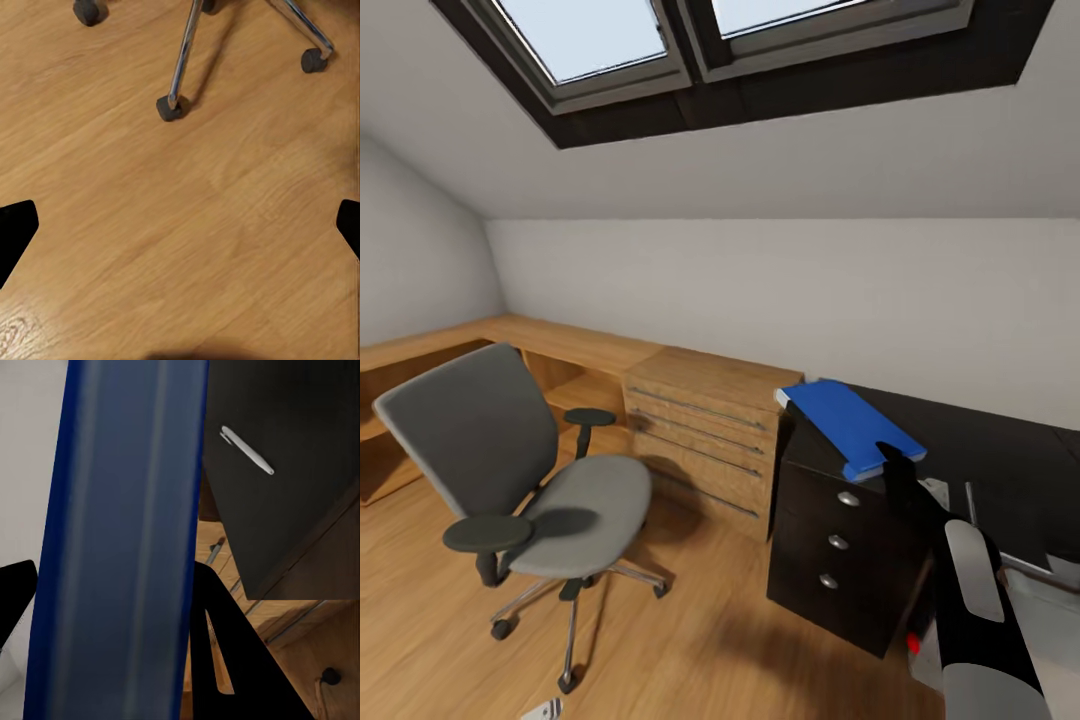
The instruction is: In the bedroom, organize the workspace by keeping the computer under the desk, ensuring the monitor is on the desk, placing the keyboard on the desk next to the monitor, placing the mouse on the desk next to the keyboard, moving the folder from the swivel chair onto the desk next to the mouse, stacking the notebook on top of the folder with the pen on top of the notebook, and positioning the swivel chair next to the desk.
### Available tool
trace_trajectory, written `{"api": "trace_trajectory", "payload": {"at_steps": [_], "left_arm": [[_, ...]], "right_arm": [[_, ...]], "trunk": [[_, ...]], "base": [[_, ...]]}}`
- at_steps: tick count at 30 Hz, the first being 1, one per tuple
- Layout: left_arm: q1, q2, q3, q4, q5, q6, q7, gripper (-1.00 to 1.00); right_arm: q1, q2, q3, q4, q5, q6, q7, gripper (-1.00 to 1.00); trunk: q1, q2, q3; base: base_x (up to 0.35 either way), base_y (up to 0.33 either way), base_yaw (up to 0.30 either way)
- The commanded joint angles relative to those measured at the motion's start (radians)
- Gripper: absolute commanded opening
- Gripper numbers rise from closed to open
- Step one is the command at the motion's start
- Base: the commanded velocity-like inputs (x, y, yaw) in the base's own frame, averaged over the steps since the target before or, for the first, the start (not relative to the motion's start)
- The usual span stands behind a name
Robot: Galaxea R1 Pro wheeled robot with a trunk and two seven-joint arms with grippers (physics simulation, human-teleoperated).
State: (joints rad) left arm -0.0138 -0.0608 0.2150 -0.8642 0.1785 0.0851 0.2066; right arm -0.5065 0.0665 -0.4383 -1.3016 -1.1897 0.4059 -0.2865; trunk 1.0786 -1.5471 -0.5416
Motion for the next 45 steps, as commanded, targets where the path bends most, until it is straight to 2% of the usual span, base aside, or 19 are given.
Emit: {"api": "trace_trajectory", "payload": {"at_steps": [1,12,16,18,45], "left_arm": [[0.0,-0.001,0.001,-0.002,0.009,0.005,0.002,1.0],[0.0,-0.001,0.001,0.0,0.009,0.004,0.003,1.0],[0.0,-0.001,0.0,0.008,0.008,0.004,0.003,1.0],[0.0,-0.001,-0.002,0.018,0.008,0.004,0.004,1.0],[0.0,-0.01,-0.008,0.053,0.003,-0.001,0.003,1.0]], "right_arm": [[-0.001,0.001,-0.002,0.0,-0.011,0.003,-0.007,-1.0],[-0.001,-0.008,-0.002,0.066,-0.011,-0.041,-0.001,-1.0],[-0.001,-0.013,-0.002,0.085,-0.01,-0.104,0.002,-1.0],[-0.001,-0.014,-0.002,0.086,-0.01,-0.112,0.003,-1.0],[-0.001,-0.014,0.0,0.091,-0.007,-0.145,0.006,-1.0]], "trunk": [[0.0,-0.001,-0.001],[0.0,-0.001,-0.001],[0.0,-0.001,-0.001],[0.0,-0.001,-0.001],[0.0,-0.001,-0.001]], "base": [[0.0,0.0,-0.3],[0.0,0.0,-0.3],[0.0,0.0,-0.3],[0.0,0.0,-0.3],[0.0,0.0,-0.3]]}}
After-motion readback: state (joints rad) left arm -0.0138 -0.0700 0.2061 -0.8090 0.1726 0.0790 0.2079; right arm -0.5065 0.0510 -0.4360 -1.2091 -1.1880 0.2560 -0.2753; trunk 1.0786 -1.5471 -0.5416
